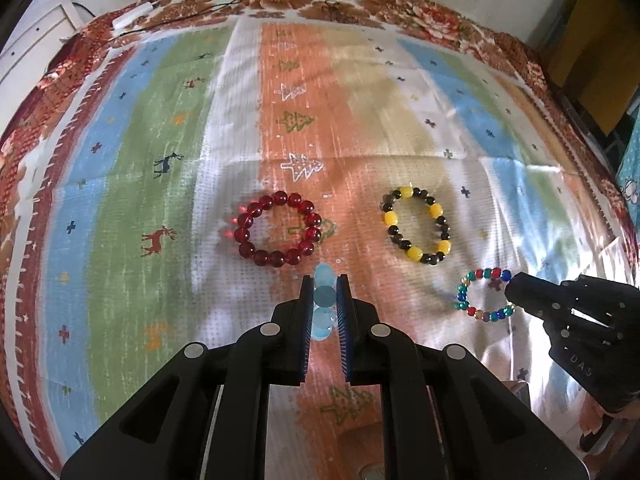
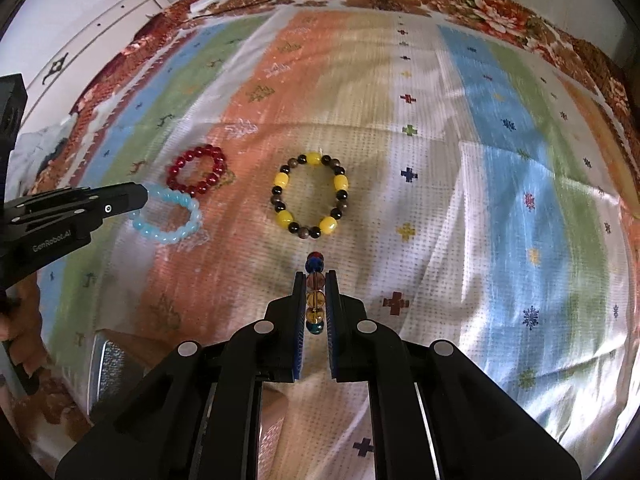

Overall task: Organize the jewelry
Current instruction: 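Grasp the multicolour glass bracelet with the right gripper while the left gripper grasps the light-blue bracelet, then carry both bracelets over the tin and open both grippers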

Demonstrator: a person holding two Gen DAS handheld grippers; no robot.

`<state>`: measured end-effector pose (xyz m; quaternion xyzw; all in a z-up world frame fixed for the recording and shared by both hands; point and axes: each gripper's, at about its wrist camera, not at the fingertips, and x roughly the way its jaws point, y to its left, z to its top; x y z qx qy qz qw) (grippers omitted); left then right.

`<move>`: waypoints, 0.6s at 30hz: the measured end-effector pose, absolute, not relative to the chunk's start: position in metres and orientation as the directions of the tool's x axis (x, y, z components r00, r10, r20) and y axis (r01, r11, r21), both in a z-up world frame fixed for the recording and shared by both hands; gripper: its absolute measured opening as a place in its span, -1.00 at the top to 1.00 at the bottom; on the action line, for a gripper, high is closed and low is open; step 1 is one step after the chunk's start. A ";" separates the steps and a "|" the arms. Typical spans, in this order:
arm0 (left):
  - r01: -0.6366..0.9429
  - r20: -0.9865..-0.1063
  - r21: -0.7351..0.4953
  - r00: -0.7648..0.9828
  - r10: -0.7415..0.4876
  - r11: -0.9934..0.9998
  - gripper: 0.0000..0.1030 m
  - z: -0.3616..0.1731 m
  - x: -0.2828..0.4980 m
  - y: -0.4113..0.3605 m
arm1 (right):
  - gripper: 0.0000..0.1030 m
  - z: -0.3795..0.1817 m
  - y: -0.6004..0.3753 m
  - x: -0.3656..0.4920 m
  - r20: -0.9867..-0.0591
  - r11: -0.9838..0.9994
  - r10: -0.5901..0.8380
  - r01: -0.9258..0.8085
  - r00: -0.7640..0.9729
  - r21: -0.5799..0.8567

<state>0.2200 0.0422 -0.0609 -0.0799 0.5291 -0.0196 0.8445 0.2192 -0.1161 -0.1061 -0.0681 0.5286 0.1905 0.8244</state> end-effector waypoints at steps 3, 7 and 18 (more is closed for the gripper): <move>-0.058 -0.888 -0.159 0.445 -0.117 0.986 0.79 -0.059 0.217 0.043 | 0.80 -0.103 -0.114 0.216 -0.893 0.913 0.249 -0.398 0.375 0.088; -0.058 -0.878 -0.166 0.462 -0.121 0.984 0.79 -0.051 0.210 0.042 | 0.80 -0.097 -0.112 0.208 -0.883 0.903 0.250 -0.424 0.397 0.065; -0.093 -0.867 -0.105 0.497 -0.045 0.990 0.79 -0.036 0.198 0.046 | 0.80 -0.082 -0.115 0.195 -0.859 0.906 0.263 -0.417 0.439 0.064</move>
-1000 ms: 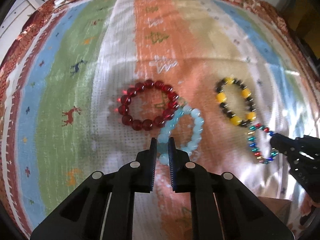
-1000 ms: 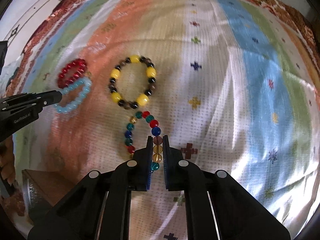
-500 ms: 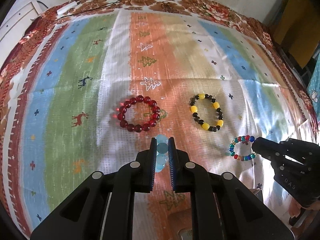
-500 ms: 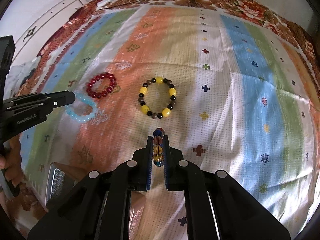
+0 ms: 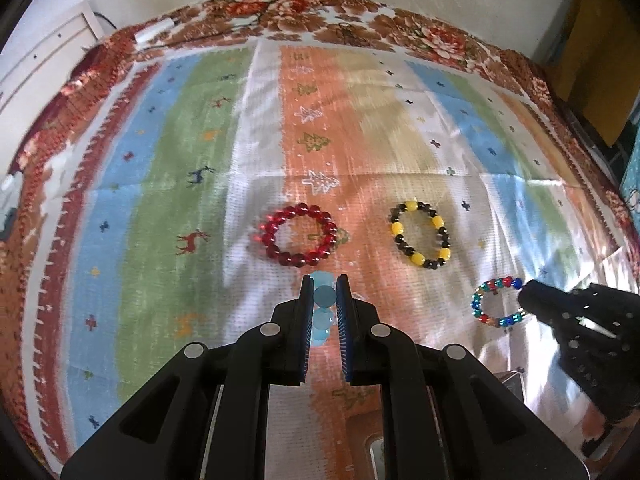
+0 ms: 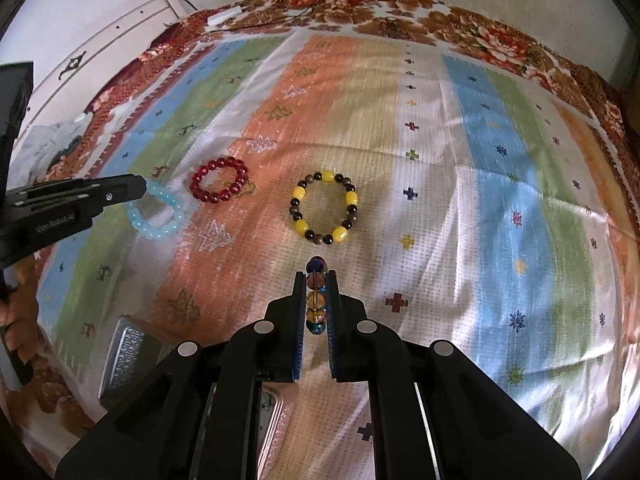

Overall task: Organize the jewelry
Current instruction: 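Carry both bracelets over the tin and open both grippers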

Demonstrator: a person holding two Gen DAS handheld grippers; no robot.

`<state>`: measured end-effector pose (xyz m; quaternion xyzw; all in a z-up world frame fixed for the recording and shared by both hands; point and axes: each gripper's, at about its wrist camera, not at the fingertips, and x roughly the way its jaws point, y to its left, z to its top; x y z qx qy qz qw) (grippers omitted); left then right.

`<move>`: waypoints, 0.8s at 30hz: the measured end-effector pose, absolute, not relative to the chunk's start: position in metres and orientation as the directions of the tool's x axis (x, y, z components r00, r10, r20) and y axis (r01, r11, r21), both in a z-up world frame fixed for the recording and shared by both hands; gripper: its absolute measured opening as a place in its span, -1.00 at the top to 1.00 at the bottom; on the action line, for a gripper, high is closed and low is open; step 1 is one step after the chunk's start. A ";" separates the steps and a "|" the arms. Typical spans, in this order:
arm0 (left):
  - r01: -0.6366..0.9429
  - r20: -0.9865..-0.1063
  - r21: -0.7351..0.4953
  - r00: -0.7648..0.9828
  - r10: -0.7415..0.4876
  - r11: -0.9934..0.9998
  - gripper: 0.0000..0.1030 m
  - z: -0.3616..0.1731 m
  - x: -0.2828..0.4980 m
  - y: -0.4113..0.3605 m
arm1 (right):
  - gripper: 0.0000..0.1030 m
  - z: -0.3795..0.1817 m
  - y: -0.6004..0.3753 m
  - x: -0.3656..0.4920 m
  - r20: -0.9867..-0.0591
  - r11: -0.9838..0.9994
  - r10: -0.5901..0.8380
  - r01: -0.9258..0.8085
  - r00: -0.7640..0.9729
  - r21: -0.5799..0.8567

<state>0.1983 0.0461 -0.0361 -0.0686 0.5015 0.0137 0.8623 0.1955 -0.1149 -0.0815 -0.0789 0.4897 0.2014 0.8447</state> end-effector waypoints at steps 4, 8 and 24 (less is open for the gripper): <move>-0.089 -0.862 -0.107 0.505 -0.048 0.990 0.79 -0.032 0.195 0.047 | 0.80 -0.071 -0.115 0.193 -0.843 0.902 0.289 -0.423 0.454 0.081; -0.101 -0.858 -0.104 0.512 -0.038 0.989 0.79 -0.028 0.191 0.043 | 0.80 -0.063 -0.114 0.187 -0.835 0.894 0.306 -0.440 0.458 0.086; -0.037 -0.808 -0.137 0.583 -0.090 0.990 0.78 -0.001 0.154 0.022 | 0.80 -0.046 -0.113 0.156 -0.804 0.873 0.334 -0.483 0.491 0.068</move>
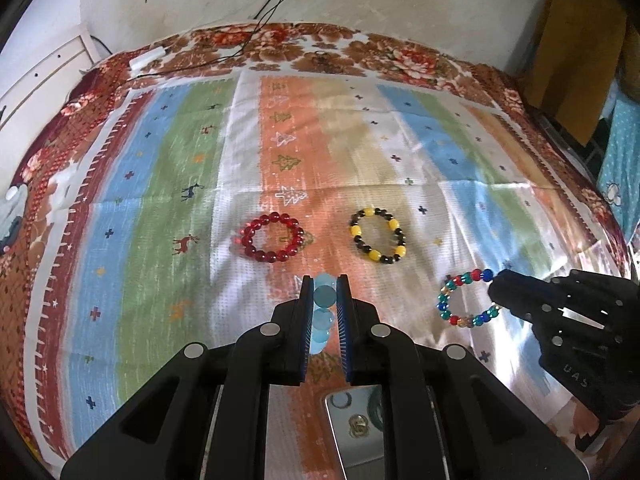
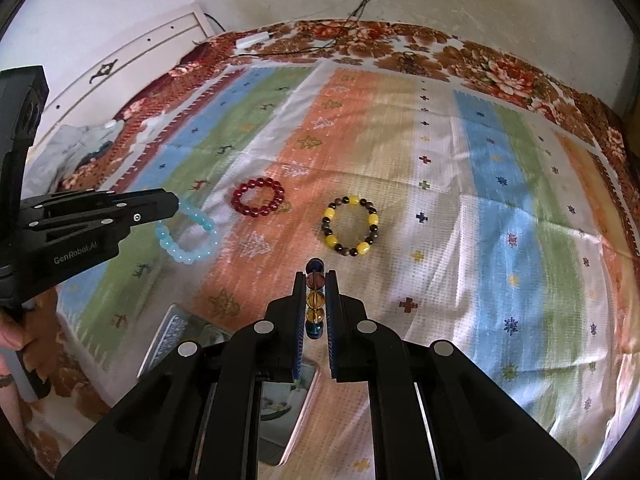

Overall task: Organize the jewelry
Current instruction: 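Carry both bracelets over the tin and open both grippers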

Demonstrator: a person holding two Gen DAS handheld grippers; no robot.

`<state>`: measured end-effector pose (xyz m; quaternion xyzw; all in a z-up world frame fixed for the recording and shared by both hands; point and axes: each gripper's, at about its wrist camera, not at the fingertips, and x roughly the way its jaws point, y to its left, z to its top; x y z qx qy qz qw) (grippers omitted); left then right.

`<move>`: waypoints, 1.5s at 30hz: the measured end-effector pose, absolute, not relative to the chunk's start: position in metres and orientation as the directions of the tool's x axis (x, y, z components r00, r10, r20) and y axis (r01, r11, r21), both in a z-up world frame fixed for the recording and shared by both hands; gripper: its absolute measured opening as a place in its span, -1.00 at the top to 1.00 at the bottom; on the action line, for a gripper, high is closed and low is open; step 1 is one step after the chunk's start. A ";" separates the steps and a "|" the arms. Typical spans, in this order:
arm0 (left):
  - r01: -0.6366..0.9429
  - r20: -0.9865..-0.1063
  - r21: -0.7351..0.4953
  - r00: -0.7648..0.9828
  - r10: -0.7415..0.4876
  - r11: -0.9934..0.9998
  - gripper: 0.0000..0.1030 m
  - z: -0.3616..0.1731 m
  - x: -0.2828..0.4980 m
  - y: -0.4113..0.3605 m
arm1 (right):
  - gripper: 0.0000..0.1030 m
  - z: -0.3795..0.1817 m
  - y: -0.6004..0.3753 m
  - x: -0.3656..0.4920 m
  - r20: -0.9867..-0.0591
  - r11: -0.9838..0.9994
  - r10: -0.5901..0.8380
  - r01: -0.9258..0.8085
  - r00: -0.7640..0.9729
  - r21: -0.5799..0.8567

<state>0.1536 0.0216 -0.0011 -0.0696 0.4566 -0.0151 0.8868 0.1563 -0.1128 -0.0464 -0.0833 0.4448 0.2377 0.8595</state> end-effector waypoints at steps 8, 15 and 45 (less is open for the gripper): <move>-0.017 -0.790 -0.144 0.604 -0.104 0.989 0.78 0.006 0.140 0.018 | 0.80 -0.039 -0.109 0.139 -0.793 0.857 0.354 -0.511 0.496 0.063; 0.000 -0.777 -0.144 0.619 -0.113 0.990 0.78 0.011 0.128 0.011 | 0.80 -0.033 -0.108 0.122 -0.782 0.840 0.385 -0.538 0.490 0.077; 0.076 -0.783 -0.106 0.609 -0.131 0.991 0.78 -0.002 0.075 -0.023 | 0.80 -0.056 -0.112 0.080 -0.812 0.820 0.394 -0.563 0.431 0.099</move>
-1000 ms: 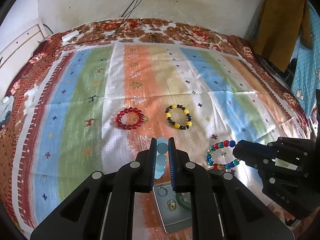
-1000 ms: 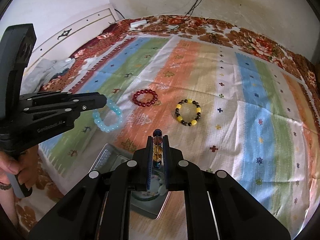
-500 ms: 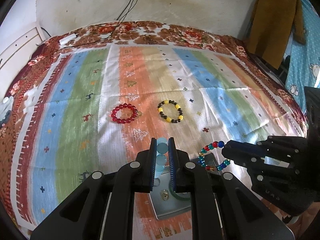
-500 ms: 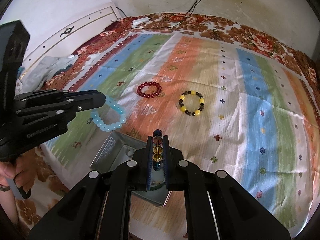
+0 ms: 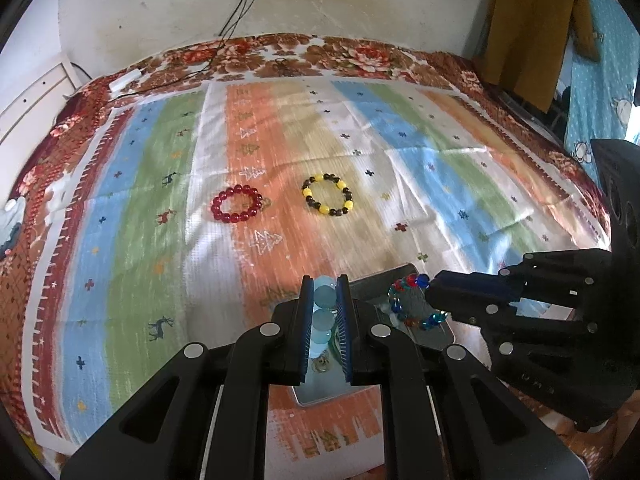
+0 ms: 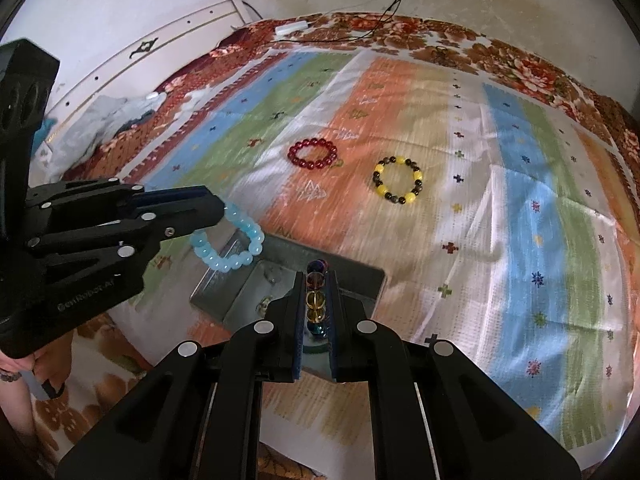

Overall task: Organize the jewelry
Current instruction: 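Carry both bracelets over the tin and open both grippers, then move both open grippers toward the red and yellow-black bracelets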

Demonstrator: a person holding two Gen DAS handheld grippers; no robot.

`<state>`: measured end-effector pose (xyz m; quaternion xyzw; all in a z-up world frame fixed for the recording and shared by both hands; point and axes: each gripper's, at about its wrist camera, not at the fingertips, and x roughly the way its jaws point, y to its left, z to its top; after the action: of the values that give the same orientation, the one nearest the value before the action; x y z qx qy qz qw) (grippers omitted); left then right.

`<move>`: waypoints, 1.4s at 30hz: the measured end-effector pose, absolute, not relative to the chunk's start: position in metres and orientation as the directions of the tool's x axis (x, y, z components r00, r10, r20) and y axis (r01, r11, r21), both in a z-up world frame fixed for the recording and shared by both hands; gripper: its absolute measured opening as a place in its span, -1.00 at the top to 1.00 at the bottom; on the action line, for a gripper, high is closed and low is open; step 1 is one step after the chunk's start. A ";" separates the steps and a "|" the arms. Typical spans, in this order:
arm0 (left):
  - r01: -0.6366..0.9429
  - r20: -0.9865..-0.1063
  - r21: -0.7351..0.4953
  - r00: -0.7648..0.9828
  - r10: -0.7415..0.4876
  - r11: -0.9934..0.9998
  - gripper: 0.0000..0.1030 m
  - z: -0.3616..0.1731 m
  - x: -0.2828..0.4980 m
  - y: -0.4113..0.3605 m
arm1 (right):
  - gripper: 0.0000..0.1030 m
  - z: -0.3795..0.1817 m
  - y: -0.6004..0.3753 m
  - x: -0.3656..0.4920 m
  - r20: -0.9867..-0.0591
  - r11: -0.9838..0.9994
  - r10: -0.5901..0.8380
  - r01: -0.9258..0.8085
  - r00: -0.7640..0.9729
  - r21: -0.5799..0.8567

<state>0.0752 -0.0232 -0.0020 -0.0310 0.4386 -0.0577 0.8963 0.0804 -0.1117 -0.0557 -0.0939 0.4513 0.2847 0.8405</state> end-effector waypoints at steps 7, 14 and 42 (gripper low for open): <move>0.018 -0.799 -0.105 0.594 -0.095 0.994 0.38 -0.010 0.081 -0.011 | 0.22 -0.061 -0.111 0.083 -0.821 0.829 0.372 -0.553 0.434 0.084; -0.066 -0.792 -0.050 0.610 0.001 0.997 0.08 -0.009 0.087 0.010 | 0.13 -0.059 -0.118 0.089 -0.811 0.852 0.348 -0.519 0.470 0.065; -0.189 -0.775 0.020 0.617 0.135 0.982 -0.66 -0.017 0.135 0.037 | -0.31 -0.058 -0.133 0.149 -0.750 0.922 0.306 -0.380 0.587 0.079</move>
<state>0.1347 0.0374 -0.0166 -0.0317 0.4281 0.0902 0.8986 0.1495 -0.1332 -0.0578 -0.0449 0.4118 0.1925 0.8896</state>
